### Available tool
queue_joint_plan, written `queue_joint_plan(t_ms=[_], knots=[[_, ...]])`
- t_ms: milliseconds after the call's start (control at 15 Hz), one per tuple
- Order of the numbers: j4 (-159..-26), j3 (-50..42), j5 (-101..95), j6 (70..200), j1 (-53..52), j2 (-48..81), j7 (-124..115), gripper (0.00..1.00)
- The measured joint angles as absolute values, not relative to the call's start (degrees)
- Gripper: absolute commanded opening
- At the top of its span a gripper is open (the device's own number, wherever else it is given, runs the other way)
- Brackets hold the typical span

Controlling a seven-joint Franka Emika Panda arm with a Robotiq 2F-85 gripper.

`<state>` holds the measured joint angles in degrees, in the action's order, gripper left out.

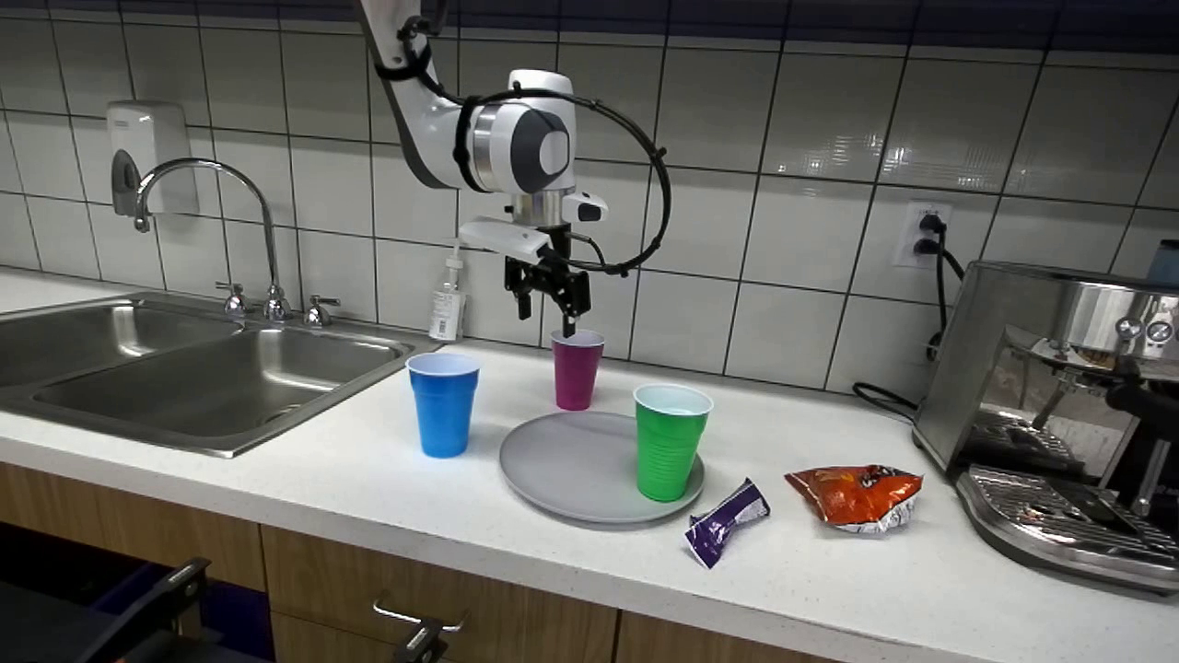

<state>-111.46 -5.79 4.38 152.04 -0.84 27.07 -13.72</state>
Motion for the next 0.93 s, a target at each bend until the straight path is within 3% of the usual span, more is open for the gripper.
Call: queue_joint_plan(t_ms=[933], knots=[[-105.63,-5.89,4.39,152.0,-1.57,32.44,-15.53,1.0]])
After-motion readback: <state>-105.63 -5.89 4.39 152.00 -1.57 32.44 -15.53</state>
